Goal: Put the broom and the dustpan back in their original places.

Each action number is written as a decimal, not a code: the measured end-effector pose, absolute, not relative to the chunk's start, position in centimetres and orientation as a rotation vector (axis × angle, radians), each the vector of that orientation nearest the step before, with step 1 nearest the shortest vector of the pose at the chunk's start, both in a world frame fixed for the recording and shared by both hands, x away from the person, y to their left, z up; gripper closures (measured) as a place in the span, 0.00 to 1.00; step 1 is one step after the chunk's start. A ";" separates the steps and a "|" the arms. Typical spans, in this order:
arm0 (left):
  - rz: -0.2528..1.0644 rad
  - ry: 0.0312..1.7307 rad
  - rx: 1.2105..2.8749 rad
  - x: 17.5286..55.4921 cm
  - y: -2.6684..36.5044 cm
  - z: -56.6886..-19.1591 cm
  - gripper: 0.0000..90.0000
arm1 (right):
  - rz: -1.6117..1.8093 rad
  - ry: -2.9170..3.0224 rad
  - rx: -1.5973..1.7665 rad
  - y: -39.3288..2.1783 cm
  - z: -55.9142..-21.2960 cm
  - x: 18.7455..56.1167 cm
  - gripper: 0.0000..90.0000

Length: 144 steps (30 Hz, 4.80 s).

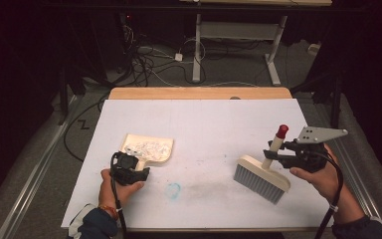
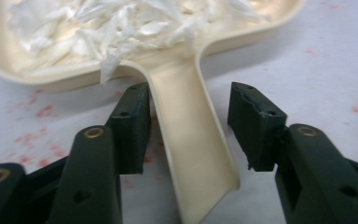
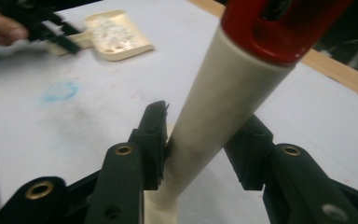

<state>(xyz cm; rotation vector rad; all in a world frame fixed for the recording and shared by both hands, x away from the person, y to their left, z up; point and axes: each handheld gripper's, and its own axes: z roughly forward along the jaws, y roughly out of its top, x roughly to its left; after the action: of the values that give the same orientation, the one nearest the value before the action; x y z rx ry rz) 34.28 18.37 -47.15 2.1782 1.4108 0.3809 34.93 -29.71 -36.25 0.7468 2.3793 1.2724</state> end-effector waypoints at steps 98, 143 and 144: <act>0.687 0.857 2.165 28.1 18.3 -47.6 0.21 | 1.222 1.874 0.870 -23.6 -36.8 38.7 0.19; 0.687 0.826 2.192 27.9 17.9 -47.7 0.20 | 1.179 1.932 0.758 -25.2 -37.3 33.5 0.20; 0.683 0.825 2.194 27.9 17.8 -47.7 0.20 | 1.177 1.937 0.758 -25.3 -37.4 33.4 0.20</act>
<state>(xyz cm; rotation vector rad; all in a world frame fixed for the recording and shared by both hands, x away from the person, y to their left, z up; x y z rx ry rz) 27.88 17.84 -47.72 2.1938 0.8250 0.6833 33.39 -25.31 -37.37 0.7576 1.9370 1.1768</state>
